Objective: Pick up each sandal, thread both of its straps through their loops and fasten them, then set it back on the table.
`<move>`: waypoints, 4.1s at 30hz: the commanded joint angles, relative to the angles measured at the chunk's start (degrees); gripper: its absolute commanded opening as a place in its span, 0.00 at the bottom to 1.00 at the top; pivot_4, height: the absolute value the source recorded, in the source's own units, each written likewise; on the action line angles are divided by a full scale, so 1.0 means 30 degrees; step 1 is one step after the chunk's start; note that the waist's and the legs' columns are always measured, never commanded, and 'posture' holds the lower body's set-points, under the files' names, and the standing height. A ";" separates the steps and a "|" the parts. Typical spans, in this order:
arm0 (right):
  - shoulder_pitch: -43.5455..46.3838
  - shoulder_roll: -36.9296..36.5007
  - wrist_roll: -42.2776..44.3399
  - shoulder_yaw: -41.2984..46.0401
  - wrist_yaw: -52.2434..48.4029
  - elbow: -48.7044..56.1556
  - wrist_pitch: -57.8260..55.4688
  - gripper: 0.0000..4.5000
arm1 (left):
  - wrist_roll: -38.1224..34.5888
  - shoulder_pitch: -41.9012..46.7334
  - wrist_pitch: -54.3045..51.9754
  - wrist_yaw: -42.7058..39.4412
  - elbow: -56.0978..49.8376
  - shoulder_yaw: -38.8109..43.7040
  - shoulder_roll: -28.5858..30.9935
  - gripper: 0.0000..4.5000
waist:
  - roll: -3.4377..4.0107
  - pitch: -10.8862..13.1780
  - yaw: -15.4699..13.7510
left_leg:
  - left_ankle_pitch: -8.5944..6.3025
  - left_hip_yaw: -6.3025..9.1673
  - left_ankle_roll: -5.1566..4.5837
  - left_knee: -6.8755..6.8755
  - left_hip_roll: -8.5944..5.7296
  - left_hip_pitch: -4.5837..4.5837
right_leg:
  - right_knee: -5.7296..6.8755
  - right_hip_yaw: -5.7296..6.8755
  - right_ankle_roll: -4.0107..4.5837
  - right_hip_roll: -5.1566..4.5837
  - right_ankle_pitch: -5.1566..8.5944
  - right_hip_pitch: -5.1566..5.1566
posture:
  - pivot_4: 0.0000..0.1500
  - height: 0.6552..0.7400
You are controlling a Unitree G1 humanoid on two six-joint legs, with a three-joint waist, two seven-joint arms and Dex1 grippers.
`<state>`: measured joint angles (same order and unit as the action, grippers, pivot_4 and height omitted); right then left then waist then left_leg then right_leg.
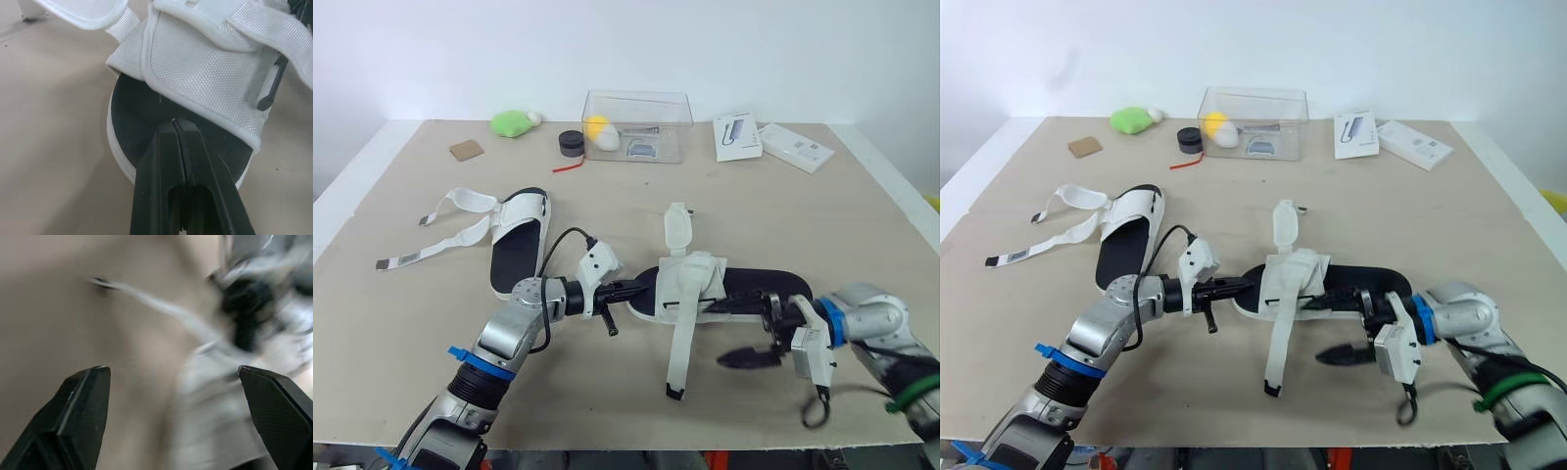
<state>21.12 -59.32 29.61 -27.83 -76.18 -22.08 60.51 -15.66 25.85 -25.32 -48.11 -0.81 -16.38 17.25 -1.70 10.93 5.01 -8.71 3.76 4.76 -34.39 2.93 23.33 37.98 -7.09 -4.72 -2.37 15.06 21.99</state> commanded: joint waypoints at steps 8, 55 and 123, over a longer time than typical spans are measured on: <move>-0.3511 -0.5822 1.0661 0.3061 0.3802 1.1697 -2.5799 0.98 | 0.0119 -0.0258 -0.0043 -0.0092 0.0077 -0.0092 -0.0078 0.00 | -0.0014 -0.0009 -0.0157 | 0.0002 -0.0005 0.0001 -0.0052 -0.0029 0.0033 | 0.0001 -0.0039 0.0000 -0.0013 0.0004 0.0006 | 1.00 1.00; 1.2887 0.2834 0.9997 0.5790 0.8531 -0.1405 -5.1002 0.01 | 0.0321 -0.0536 0.0249 0.0512 0.0214 -0.0026 -0.0838 0.00 | -0.0042 -0.0046 -0.0354 | 0.0020 0.0064 -0.0035 -0.0068 -0.0041 0.0476 | -0.0004 0.0007 -0.0140 0.0021 -0.0087 0.0414 | 1.00 1.00; 0.5670 -0.3541 0.7540 0.7276 -0.3043 0.8579 -4.6029 0.96 | 0.0431 -0.0625 0.0468 0.0562 0.0389 -0.0334 -0.0936 0.00 | -0.0018 -0.0053 -0.0769 | 0.0006 0.0069 -0.0024 -0.0066 -0.0047 0.0491 | -0.0005 0.0029 -0.0158 0.0008 -0.0046 0.0421 | 1.00 1.00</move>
<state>41.56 -67.58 48.59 -9.85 -82.61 -0.79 -76.99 -15.21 24.60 -23.53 -46.38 -0.60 -16.63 14.28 -1.76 10.78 2.70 -8.69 3.97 4.69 -34.58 2.79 24.81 37.96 -6.99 -5.20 -2.35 14.93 23.26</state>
